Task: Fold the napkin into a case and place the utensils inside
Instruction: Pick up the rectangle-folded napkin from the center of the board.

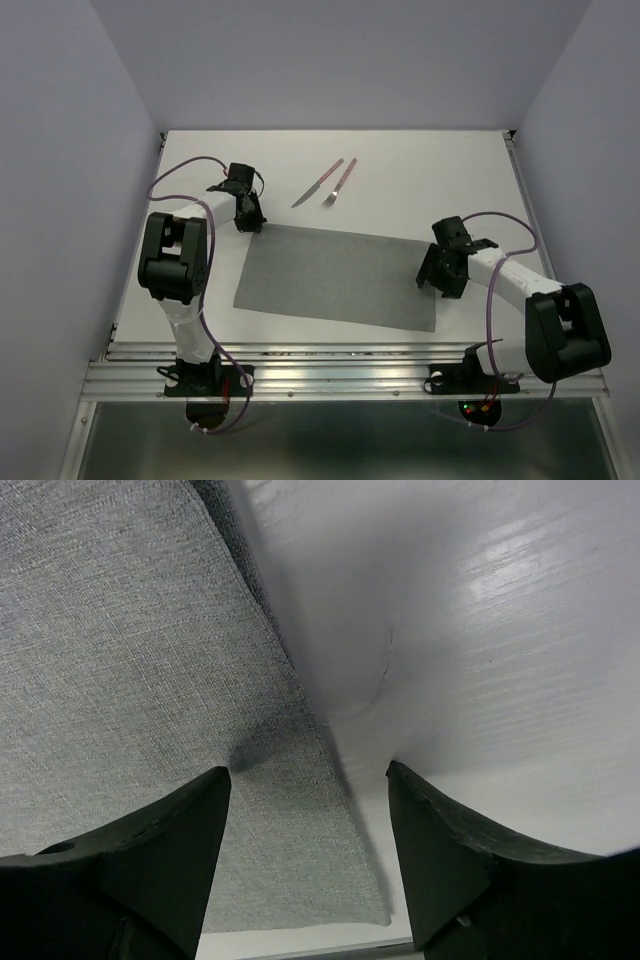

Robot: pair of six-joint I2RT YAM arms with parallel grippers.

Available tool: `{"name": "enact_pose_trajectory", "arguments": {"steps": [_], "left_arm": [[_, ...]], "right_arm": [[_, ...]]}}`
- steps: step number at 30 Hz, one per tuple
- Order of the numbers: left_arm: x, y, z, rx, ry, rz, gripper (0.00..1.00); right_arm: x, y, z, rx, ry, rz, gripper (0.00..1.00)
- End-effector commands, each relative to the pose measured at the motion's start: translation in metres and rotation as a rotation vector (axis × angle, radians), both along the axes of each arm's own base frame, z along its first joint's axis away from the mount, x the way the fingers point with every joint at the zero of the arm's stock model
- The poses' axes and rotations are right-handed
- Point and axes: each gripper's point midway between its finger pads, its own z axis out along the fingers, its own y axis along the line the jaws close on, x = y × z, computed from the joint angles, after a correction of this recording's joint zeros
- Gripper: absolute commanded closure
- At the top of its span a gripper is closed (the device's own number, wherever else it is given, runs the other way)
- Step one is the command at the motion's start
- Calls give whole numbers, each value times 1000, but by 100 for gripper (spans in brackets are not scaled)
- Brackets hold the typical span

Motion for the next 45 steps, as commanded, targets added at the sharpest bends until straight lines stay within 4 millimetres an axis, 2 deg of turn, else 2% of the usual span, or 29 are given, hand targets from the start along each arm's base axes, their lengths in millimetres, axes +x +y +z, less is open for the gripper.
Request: {"name": "enact_pose_trajectory", "arguments": {"steps": [1, 4, 7, 15, 19, 22, 24, 25, 26, 28, 32, 36, 38, 42, 45], "left_arm": [[-8, 2, 5, 4, 23, -16, 100], [-7, 1, 6, 2, 20, -18, 100], [-6, 1, 6, -2, 19, -18, 100], [-8, -2, 6, -16, 23, -23, 100], [-7, -6, 7, -38, 27, -33, 100], [-6, -9, 9, -50, 23, -37, 100], [-6, -8, 10, -51, 25, -40, 100], [-6, -8, 11, -54, 22, -41, 100], [-6, -9, 13, -64, 18, -49, 100], [-6, -8, 17, -71, 11, -51, 100], [-6, -9, 33, -91, -16, -58, 100], [-10, 0, 65, -90, -83, -31, 100], [-15, 7, 73, -87, -99, -5, 100], [-24, 22, 66, -115, -88, 59, 100], [-33, 34, 47, -97, -38, 106, 100]], "right_arm": [[4, 4, -6, 8, 12, 19, 34], [8, 6, -7, 12, 5, 32, 39], [14, 9, -7, 20, 1, 46, 48], [24, 20, -2, 21, -12, 83, 49], [25, 19, -4, 4, -7, 80, 55], [27, 21, -5, -6, -5, 83, 63], [29, 25, -5, 1, -7, 89, 73], [31, 27, -4, 10, -16, 90, 78], [35, 30, -1, 22, -30, 93, 88], [39, 29, 2, 18, -41, 87, 99], [49, 24, 15, -17, -76, 71, 99], [56, 25, 47, -3, -160, 75, 99], [58, 30, 57, 25, -187, 86, 99], [66, 44, 82, 99, -252, 121, 99], [71, 50, 96, 127, -280, 133, 99]]}}
